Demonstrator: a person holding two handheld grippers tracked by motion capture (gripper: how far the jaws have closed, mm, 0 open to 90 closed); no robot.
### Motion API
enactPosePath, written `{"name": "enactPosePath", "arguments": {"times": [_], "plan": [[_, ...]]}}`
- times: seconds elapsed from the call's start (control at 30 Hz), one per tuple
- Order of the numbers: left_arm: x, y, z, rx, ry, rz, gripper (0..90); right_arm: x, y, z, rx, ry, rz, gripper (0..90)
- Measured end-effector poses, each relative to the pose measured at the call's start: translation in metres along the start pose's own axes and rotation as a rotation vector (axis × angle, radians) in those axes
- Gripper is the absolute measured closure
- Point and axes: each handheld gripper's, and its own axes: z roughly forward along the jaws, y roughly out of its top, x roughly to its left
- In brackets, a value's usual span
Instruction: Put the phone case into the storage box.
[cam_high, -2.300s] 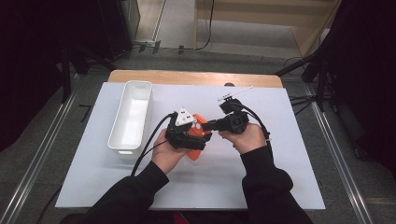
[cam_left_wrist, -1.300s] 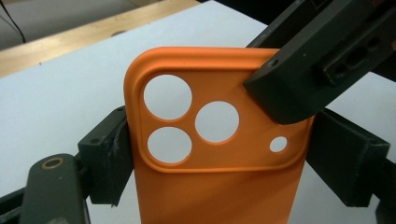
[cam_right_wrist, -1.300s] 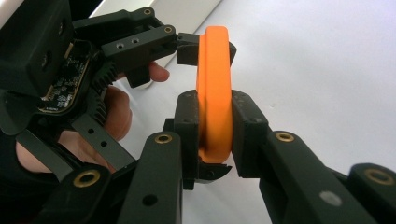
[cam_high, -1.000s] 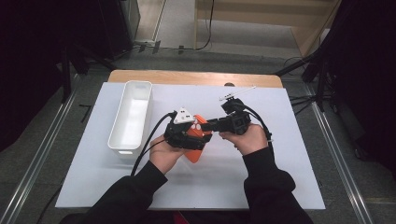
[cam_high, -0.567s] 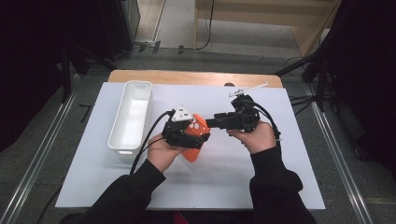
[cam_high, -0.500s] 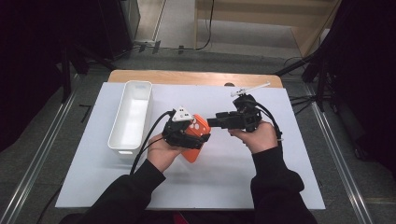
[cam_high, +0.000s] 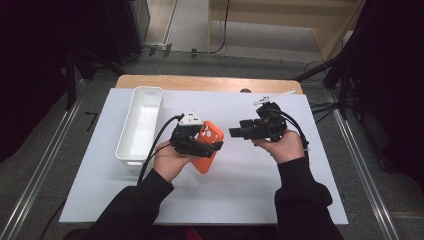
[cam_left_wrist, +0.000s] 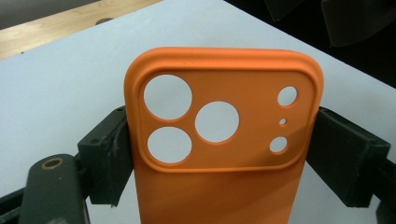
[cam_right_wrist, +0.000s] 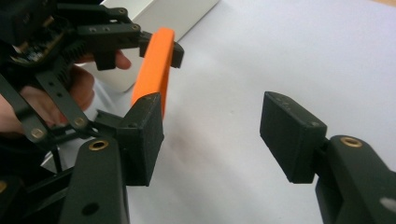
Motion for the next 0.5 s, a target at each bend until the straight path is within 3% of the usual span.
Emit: {"name": "enactPosePath", "arguments": {"times": [0.07, 0.37, 0.5], "plan": [[0.001, 0.001, -0.001, 0.021, -0.015, 0.003, 16.5, -0.002, -0.002, 0.000, -0.006, -0.008, -0.015, 37.3], [0.004, 0.005, -0.007, 0.030, -0.051, -0.002, 16.5, -0.005, -0.011, 0.006, -0.007, -0.008, -0.084, 34.4], [0.005, 0.004, -0.006, 0.033, -0.069, -0.013, 16.5, -0.007, -0.017, 0.008, -0.034, 0.007, -0.109, 34.0]]}}
